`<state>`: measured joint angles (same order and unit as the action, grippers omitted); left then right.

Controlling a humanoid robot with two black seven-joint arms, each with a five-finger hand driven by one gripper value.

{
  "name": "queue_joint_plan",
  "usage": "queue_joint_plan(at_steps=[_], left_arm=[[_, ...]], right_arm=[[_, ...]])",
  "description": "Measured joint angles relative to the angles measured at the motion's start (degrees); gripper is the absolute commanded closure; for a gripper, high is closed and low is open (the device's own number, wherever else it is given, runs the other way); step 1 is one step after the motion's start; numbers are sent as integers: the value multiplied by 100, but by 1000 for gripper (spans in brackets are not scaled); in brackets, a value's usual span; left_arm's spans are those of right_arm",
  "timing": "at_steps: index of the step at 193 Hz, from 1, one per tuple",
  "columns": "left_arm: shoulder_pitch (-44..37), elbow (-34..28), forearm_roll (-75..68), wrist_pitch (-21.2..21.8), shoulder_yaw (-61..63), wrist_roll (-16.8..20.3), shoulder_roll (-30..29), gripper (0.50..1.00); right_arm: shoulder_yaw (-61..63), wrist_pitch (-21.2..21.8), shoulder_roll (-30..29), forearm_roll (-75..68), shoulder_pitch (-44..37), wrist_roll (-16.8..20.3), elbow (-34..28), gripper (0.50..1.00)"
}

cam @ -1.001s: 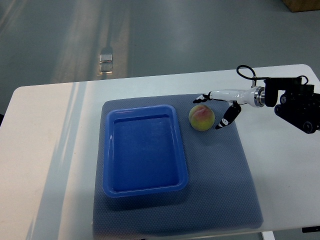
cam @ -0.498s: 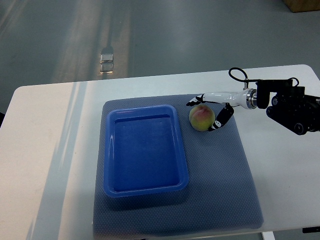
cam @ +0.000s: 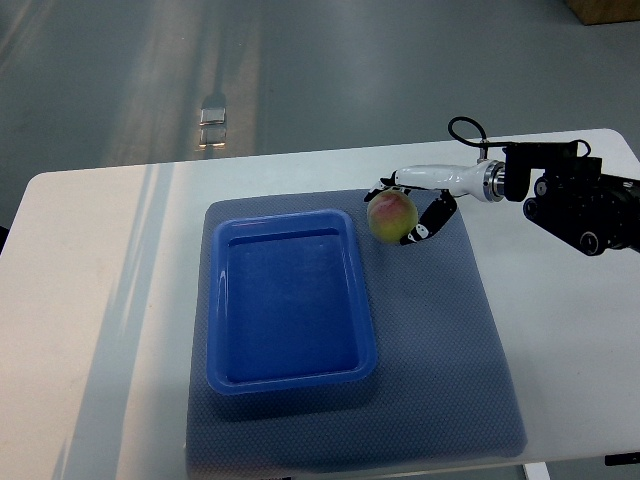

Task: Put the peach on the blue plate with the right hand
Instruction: 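Carry the peach with the right hand into the blue tray, then open the right hand to release the peach in the tray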

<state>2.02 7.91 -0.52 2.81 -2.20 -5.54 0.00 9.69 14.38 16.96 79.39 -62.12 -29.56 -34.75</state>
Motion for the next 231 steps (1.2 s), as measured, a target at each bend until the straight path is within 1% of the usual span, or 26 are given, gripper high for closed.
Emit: queue_joint_plan(at_steps=[33, 40, 57, 58, 73, 76, 91, 100, 101, 103, 124, 125, 127, 144, 166, 184, 185, 192, 193, 194, 195, 200, 212, 231], left_arm=[[0, 0, 0, 0, 0, 0, 0, 500], [1, 0, 0, 0, 0, 0, 0, 500], [-2, -1, 0, 0, 0, 0, 0, 500], [-2, -1, 0, 0, 0, 0, 0, 500], [-10, -38, 0, 0, 0, -1, 0, 500], [-10, -49, 0, 1, 0, 0, 0, 500], [-10, -91, 0, 1, 0, -1, 0, 500], [-9, -101, 0, 1, 0, 0, 0, 500], [-9, -102, 0, 1, 0, 0, 0, 500], [-10, -103, 0, 1, 0, 0, 0, 500], [-9, -105, 0, 1, 0, 0, 0, 500], [-9, -105, 0, 1, 0, 0, 0, 500], [-8, -105, 0, 1, 0, 0, 0, 500], [-9, -105, 0, 1, 0, -1, 0, 500], [-9, -99, 0, 1, 0, 0, 0, 500], [-8, -97, 0, 1, 0, 0, 0, 500], [-8, -97, 0, 1, 0, 0, 0, 500], [-9, -97, 0, 1, 0, 0, 0, 500], [-9, -96, 0, 1, 0, 0, 0, 500], [-9, -96, 0, 1, 0, 0, 0, 500], [-9, -96, 0, 1, 0, 0, 0, 500], [-8, -96, 0, 1, 0, 0, 0, 500], [-9, -96, 0, 1, 0, 0, 0, 500], [-9, -96, 0, 1, 0, 0, 0, 500]], right_arm=[[31, 11, -60, -82, -236, -29, -13, 844], [36, 1, -125, -86, -245, -38, -17, 834], [39, -31, -461, -86, -249, -53, -14, 832], [39, -33, -478, -86, -249, -54, -14, 822], [41, -89, -715, -87, -244, -55, -3, 801], [42, -100, -769, -87, -239, -56, -4, 791], [40, -134, -992, -87, -212, -62, 2, 775], [20, -138, -1110, -89, -202, -66, 4, 775], [18, -138, -1120, -89, -202, -66, 5, 755], [14, -138, -1139, -89, -201, -66, 6, 750], [-20, -127, -1354, -90, -189, -70, 11, 742], [-21, -125, -1362, -90, -189, -71, 11, 728], [-23, -122, -1377, -89, -189, -72, 11, 724], [-72, -93, -1502, -65, -180, -74, 10, 707], [-304, -103, -1591, -44, -127, -76, 4, 679], [-426, -130, -1637, -25, -79, -74, 5, 673], [-431, -131, -1639, -24, -76, -74, 5, 648], [-461, -134, -1650, -17, -55, -72, 8, 624], [-464, -134, -1652, -16, -53, -71, 8, 607], [-466, -135, -1653, -16, -51, -71, 8, 607], [-469, -136, -1654, -15, -48, -70, 9, 593], [-481, -138, -1661, -11, -38, -67, 10, 581], [-502, -139, -1671, -5, -29, -62, 13, 570], [-509, -139, -1671, -5, -29, -59, 19, 570]])
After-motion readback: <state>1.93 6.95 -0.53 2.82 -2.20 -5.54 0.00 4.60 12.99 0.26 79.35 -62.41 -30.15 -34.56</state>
